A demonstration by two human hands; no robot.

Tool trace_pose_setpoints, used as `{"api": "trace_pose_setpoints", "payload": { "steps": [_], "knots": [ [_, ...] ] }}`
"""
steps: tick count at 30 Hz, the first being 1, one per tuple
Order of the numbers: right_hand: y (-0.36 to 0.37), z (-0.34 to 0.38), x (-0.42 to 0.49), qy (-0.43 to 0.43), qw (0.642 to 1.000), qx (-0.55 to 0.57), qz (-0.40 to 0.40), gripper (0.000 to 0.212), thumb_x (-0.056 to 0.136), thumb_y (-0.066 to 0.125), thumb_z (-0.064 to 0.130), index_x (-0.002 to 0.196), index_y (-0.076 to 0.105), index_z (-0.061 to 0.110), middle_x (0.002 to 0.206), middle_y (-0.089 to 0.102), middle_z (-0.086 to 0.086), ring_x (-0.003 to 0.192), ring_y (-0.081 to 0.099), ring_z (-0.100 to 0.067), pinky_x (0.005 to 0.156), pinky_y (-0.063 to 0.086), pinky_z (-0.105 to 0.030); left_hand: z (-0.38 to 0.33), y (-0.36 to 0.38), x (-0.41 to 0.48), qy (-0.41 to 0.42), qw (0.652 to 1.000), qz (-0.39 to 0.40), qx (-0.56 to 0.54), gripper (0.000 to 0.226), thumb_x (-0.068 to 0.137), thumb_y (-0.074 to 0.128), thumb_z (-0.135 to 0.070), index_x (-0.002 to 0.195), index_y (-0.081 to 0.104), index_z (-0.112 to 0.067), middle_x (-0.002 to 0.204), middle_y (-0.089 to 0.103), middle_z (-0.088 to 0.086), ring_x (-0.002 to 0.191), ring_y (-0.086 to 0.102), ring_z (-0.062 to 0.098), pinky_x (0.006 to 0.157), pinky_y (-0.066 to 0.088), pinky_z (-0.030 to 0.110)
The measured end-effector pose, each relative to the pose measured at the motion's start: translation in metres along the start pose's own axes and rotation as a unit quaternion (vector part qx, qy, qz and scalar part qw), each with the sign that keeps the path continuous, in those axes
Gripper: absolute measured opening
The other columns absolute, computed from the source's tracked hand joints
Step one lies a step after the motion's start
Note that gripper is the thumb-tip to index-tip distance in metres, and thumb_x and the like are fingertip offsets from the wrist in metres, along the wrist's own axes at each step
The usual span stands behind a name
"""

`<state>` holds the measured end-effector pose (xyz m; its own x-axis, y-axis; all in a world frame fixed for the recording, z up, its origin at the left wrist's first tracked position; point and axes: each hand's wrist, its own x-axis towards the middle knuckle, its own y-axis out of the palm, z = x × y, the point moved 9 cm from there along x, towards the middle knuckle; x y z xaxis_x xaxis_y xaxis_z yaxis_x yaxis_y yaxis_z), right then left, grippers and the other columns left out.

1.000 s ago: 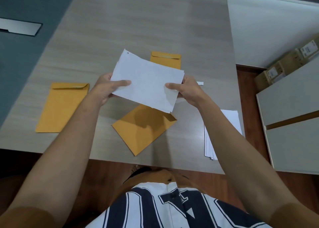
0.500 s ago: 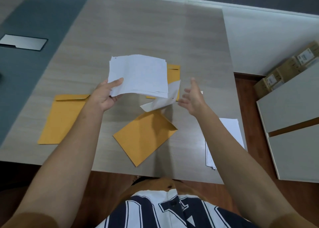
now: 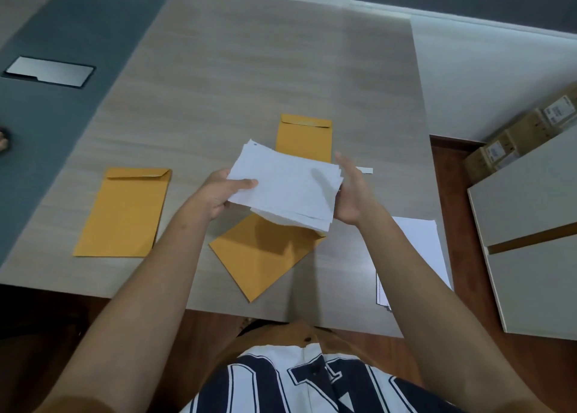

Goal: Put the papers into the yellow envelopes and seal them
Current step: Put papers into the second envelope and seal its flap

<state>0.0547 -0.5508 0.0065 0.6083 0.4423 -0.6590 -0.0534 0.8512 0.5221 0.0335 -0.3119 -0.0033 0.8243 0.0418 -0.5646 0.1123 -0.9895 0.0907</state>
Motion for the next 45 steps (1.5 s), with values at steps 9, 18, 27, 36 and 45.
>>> {"api": "trace_pose_setpoints", "payload": {
  "steps": [9, 18, 27, 36, 45],
  "knots": [
    [-0.020, 0.013, -0.003, -0.095, 0.975, -0.173, -0.105, 0.032, 0.088, 0.062, -0.005, 0.118, 0.064, 0.006, 0.116, 0.070, -0.010, 0.099, 0.069, -0.026, 0.078, 0.057, -0.035, 0.004, 0.003, 0.008, 0.021, 0.995, -0.052, 0.083, 0.027, 0.076, 0.081, -0.016, 0.097, 0.069, -0.029, 0.099, 0.074, -0.010, 0.092, 0.070, 0.012, 0.062, 0.056, 0.024],
    [0.020, 0.042, -0.022, -0.182, 0.928, -0.324, 0.022, 0.033, 0.091, 0.063, 0.003, 0.122, 0.062, 0.011, 0.118, 0.071, -0.007, 0.109, 0.067, -0.027, 0.090, 0.055, -0.042, 0.001, -0.002, 0.005, 0.059, 0.991, 0.025, -0.118, 0.091, 0.071, 0.084, -0.014, 0.145, 0.031, -0.019, 0.127, 0.066, 0.009, 0.115, 0.065, 0.022, 0.096, 0.051, 0.037],
    [0.019, 0.034, -0.034, -0.196, 0.899, -0.390, 0.032, 0.029, 0.093, 0.063, 0.008, 0.122, 0.063, 0.011, 0.118, 0.071, -0.006, 0.110, 0.067, -0.025, 0.092, 0.054, -0.037, 0.004, 0.009, -0.011, 0.064, 0.990, 0.096, -0.078, 0.069, 0.069, 0.085, -0.016, 0.131, 0.058, -0.010, 0.126, 0.067, 0.009, 0.114, 0.065, 0.025, 0.085, 0.057, 0.034],
    [-0.012, 0.003, -0.040, -0.252, 0.927, -0.265, -0.081, 0.023, 0.092, 0.064, 0.005, 0.115, 0.067, 0.007, 0.109, 0.073, -0.009, 0.103, 0.069, -0.027, 0.089, 0.055, -0.039, 0.012, 0.006, -0.027, 0.094, 0.995, 0.024, -0.025, 0.037, 0.070, 0.081, 0.005, 0.102, 0.073, -0.011, 0.104, 0.076, 0.006, 0.095, 0.073, 0.022, 0.072, 0.059, 0.030],
    [-0.047, -0.065, -0.042, -0.214, 0.907, -0.302, -0.200, 0.029, 0.069, 0.088, 0.010, 0.091, 0.073, 0.021, 0.091, 0.075, 0.003, 0.083, 0.071, -0.007, 0.067, 0.055, -0.017, 0.090, -0.004, -0.031, 0.034, 0.996, -0.054, 0.059, 0.047, 0.064, 0.084, 0.008, 0.106, 0.072, -0.009, 0.099, 0.074, 0.004, 0.090, 0.069, 0.018, 0.077, 0.058, 0.035]
  ]
}}
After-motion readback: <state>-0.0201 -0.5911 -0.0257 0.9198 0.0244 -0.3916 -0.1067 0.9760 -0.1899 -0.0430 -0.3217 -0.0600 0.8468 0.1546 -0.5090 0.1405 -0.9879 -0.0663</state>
